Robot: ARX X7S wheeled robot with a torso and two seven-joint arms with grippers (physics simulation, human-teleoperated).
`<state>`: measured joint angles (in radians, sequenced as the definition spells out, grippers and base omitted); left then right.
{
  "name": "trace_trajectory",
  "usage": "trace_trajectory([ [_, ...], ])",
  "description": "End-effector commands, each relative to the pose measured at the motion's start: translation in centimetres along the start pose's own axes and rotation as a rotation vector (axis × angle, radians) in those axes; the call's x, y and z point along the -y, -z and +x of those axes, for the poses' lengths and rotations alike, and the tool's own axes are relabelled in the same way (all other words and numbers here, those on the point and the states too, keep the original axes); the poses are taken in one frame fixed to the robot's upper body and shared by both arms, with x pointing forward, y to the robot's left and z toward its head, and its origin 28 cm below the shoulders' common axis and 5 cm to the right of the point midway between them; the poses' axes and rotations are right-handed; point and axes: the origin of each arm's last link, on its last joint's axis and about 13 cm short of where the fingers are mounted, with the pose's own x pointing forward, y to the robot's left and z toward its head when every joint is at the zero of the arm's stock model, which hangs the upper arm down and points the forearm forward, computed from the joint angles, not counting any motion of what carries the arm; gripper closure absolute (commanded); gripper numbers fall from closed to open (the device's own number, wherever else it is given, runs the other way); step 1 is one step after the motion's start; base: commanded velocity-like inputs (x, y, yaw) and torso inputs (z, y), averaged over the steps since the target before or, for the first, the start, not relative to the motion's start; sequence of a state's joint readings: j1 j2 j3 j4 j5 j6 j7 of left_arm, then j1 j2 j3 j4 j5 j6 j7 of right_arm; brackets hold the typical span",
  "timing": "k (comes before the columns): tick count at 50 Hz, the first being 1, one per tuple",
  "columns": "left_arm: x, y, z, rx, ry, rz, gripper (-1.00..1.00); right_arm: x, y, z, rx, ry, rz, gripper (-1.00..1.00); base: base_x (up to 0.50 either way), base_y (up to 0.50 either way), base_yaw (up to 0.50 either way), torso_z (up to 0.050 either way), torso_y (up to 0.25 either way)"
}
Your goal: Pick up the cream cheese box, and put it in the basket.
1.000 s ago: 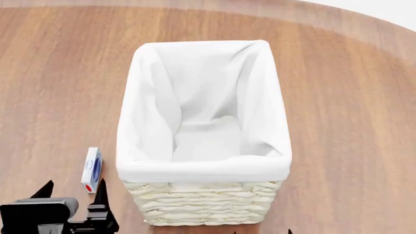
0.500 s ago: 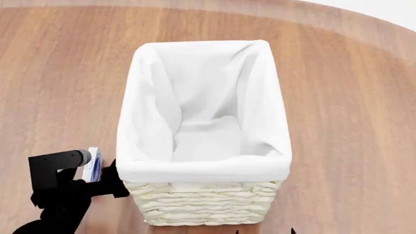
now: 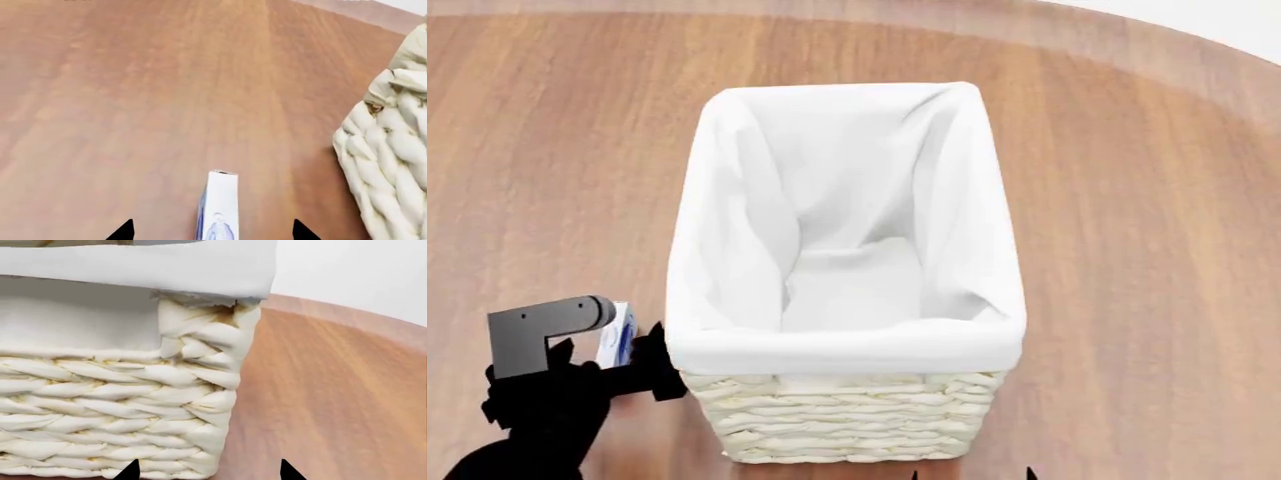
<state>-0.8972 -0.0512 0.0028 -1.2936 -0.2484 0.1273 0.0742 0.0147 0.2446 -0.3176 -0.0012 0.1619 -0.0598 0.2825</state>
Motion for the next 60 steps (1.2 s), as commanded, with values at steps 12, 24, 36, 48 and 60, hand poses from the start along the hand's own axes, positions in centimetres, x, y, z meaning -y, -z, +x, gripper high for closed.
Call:
trace_trajectory([
  [12,0.0,-0.1,0.0,-0.073,-0.154,0.122,-1.0,0.0,-0.5,-0.6,0.02,-0.011,0.012,-1.0,0.0,0.0,0.0,0.0,0.0],
  [24,0.6,0.2,0.0,-0.071,-0.109,0.118,-1.0,0.0,-0.2,-0.3,0.013,-0.012,0.007,-1.0,0.0,0.0,0.0,0.0,0.0],
  [36,0.7,0.2,0.0,-0.048,-0.072,0.099,1.0,-0.1,-0.2,-0.3,0.01,-0.012,0.007,-1.0,0.0,0.0,0.0,0.0,0.0],
  [48,0.3,-0.1,0.1,-0.027,-0.067,0.11,1.0,0.0,-0.1,-0.2,0.008,-0.009,0.006,-1.0,0.0,0.0,0.0,0.0,0.0],
  [60,-2.0,-2.8,0.2,0.042,-0.13,0.206,1.0,0.2,-0.4,-0.2,0.013,0.002,0.012,-1.0,0.0,0.0,0.0,0.0,0.0],
])
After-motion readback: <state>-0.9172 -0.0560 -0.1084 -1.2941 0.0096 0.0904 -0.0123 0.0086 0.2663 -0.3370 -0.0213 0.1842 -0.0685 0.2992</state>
